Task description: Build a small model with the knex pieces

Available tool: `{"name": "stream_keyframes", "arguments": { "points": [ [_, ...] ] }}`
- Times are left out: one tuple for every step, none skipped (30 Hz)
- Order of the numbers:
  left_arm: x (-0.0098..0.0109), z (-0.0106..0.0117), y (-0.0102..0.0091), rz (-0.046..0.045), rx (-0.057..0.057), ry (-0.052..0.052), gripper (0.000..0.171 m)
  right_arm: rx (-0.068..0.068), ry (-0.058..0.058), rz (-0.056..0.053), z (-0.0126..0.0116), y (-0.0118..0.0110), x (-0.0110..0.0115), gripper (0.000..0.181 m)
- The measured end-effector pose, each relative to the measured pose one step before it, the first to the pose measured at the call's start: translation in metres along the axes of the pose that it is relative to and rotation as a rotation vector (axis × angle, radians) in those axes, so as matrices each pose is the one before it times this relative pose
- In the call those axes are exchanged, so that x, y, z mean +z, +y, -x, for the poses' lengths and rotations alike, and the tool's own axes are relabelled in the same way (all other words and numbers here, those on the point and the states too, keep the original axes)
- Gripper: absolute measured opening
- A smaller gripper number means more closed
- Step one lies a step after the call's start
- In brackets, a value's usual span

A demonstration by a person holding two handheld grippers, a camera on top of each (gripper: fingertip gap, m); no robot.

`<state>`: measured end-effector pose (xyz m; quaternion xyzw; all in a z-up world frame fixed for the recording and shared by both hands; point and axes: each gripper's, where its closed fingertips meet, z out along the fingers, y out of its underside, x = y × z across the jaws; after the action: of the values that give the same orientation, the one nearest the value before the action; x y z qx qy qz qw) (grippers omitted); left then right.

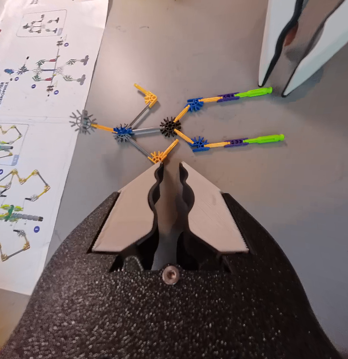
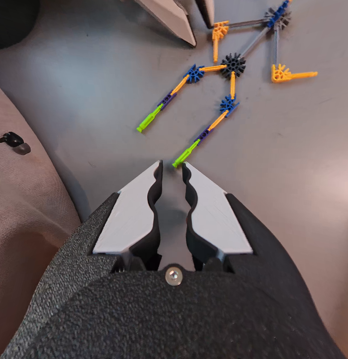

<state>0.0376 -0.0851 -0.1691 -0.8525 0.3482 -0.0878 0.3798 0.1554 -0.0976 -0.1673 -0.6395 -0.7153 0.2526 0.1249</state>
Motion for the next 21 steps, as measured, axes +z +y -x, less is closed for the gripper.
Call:
{"name": "stream_keyframes", "arguments": {
  "points": [
    [-0.00075, 0.00490, 0.00057, 0.00008, -0.0035, -0.0241, 0.015, -0.0292, -0.0065, -0.0125, 0.00392, -0.00215, 0.00114, 0.019],
    [-0.00085, 0.00636, 0.00104, 0.00170, -0.0064, -0.0324, 0.015, -0.0220, -0.0085, -0.0105, 0.00264, -0.00215, 0.00045, 0.019],
    [-0.00098, 0.00591, 0.00168, 0.00399, -0.0049, -0.0282, 0.015, -0.0143, -0.0090, -0.0132, 0.00112, -0.00254, -0.00043, 0.019],
    [-0.00119, 0.00426, 0.00156, 0.00092, -0.0047, -0.0175, 0.015, -0.0078, -0.0073, -0.0187, -0.00071, -0.00348, -0.00149, 0.019],
    [-0.00147, 0.00373, 0.00040, -0.00590, -0.0064, -0.0140, 0.015, -0.0029, -0.0021, -0.0248, -0.00288, -0.00460, -0.00233, 0.019],
    [-0.00145, 0.00272, -0.00018, -0.00913, -0.0077, -0.0083, 0.015, -0.0008, 0.0045, -0.0286, -0.00507, -0.00538, -0.00268, 0.019],
    [-0.00094, 0.00114, -0.00031, -0.00768, -0.0088, 0.0021, 0.015, -0.0033, 0.0083, -0.0286, -0.00667, -0.00574, -0.00258, 0.019],
    [-0.00042, 0.00001, -0.00049, -0.00784, -0.0107, 0.0077, 0.015, -0.0095, 0.0133, -0.0283, -0.00827, -0.00584, -0.00204, 0.019],
    [0.00025, -0.00123, -0.00088, -0.01073, -0.0127, 0.0142, 0.015, -0.0166, 0.0186, -0.0284, -0.00983, -0.00598, -0.00083, 0.019],
    [0.00053, -0.00340, -0.00142, -0.01443, -0.0158, 0.0275, 0.015, -0.0221, 0.0192, -0.0267, -0.01063, -0.00555, 0.00054, 0.019],
    [0.00078, -0.00396, -0.00208, -0.01873, -0.0189, 0.0309, 0.015, -0.0234, 0.0153, -0.0159, -0.01059, -0.00391, 0.00224, 0.019],
    [0.00078, -0.00236, -0.00224, -0.01880, -0.0188, 0.0210, 0.017, -0.0267, 0.0129, -0.0043, -0.01030, -0.00213, 0.00363, 0.021],
    [0.00088, -0.00054, -0.00148, -0.01157, -0.0149, 0.0087, 0.020, -0.0299, 0.0184, -0.0056, -0.01086, -0.00230, 0.00423, 0.023],
    [0.00120, 0.00113, -0.00065, -0.00308, -0.0083, -0.0031, 0.023, -0.0288, 0.0184, -0.0085, -0.01047, -0.00233, 0.00437, 0.024],
    [0.00120, 0.00157, -0.00011, 0.00218, 0.0002, -0.0097, 0.024, -0.0204, 0.0109, -0.0091, -0.00870, -0.00213, 0.00464, 0.025],
    [0.00131, 0.00098, 0.00028, 0.00545, 0.0079, -0.0098, 0.025, -0.0054, 0.0115, -0.0140, -0.00773, -0.00267, 0.00433, 0.026],
    [0.00123, 0.00105, 0.00037, 0.00660, 0.0117, -0.0126, 0.025, 0.0075, 0.0090, -0.0278, -0.00583, -0.00422, 0.00353, 0.027],
    [0.00132, 0.00216, 0.00039, 0.00733, 0.0140, -0.0213, 0.024, 0.0219, 0.0021, -0.0369, -0.00318, -0.00489, 0.00239, 0.028],
    [0.00116, 0.00313, 0.00090, 0.01032, 0.0173, -0.0269, 0.021, 0.0336, -0.0028, -0.0384, -0.00081, -0.00423, 0.00120, 0.030],
    [0.00104, 0.00298, 0.00110, 0.01123, 0.0197, -0.0254, 0.019, 0.0269, -0.0116, -0.0321, 0.00181, -0.00250, -0.00021, 0.032],
    [0.00066, 0.00279, 0.00067, 0.00653, 0.0178, -0.0215, 0.015, 0.0121, 0.0035, -0.0278, 0.00009, -0.00117, -0.00113, 0.035]
  ]
}}
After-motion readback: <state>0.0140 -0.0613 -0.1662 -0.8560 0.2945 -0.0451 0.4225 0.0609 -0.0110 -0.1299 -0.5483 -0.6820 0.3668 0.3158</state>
